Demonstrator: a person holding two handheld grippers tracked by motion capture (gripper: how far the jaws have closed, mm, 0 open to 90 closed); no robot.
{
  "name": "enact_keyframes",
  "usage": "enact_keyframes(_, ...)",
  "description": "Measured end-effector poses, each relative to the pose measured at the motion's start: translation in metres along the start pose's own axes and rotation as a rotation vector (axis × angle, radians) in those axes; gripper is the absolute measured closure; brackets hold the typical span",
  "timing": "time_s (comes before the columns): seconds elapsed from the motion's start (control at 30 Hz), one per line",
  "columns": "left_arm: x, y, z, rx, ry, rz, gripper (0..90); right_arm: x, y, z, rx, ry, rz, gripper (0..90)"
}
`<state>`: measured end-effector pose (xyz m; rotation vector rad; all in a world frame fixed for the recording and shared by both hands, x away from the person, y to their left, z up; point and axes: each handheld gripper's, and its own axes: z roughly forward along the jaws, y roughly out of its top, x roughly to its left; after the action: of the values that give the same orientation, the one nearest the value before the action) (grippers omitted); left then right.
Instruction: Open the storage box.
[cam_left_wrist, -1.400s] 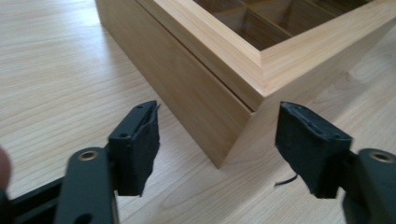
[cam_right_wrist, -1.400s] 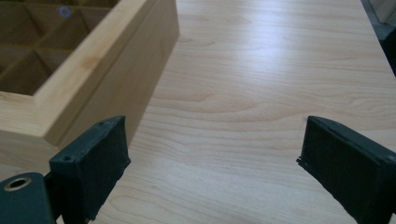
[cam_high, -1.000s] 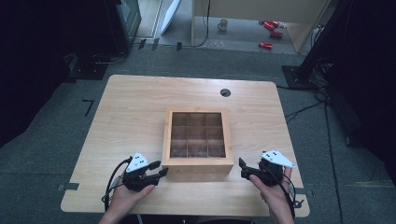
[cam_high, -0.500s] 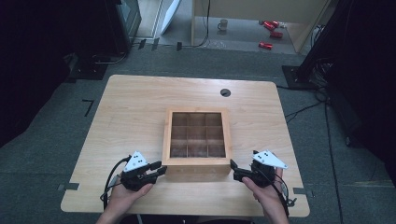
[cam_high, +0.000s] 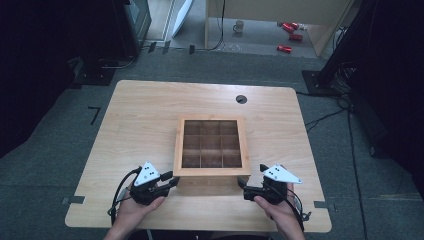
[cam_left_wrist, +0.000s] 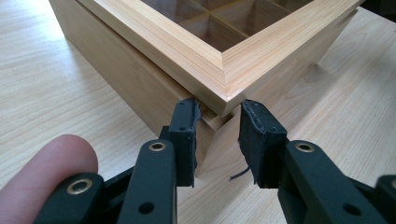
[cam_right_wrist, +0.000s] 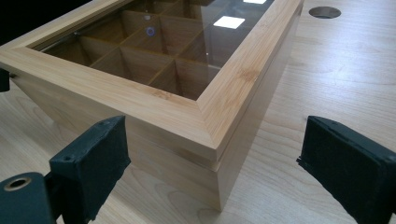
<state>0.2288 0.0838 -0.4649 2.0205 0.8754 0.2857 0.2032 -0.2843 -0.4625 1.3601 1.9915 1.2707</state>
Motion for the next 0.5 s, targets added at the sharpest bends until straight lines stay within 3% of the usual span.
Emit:
enact_keyframes(0.27, 0.0, 0.005, -0.003, -0.016, -0.006, 0.001, 67.3, 0.001, -0.003, 0.006, 0.014, -0.005, -0.003, 7.5)
enact_keyframes(0.3, 0.0, 0.005, -0.004, -0.019, -0.008, -0.001, 67.2, 0.002, -0.001, 0.008, 0.01, -0.014, -0.015, 12.9)
enact_keyframes(0.5, 0.004, 0.006, -0.004, -0.026, 0.001, -0.02, 67.3, 0.005, -0.003, 0.013, 0.01, -0.013, -0.05, 16.8)
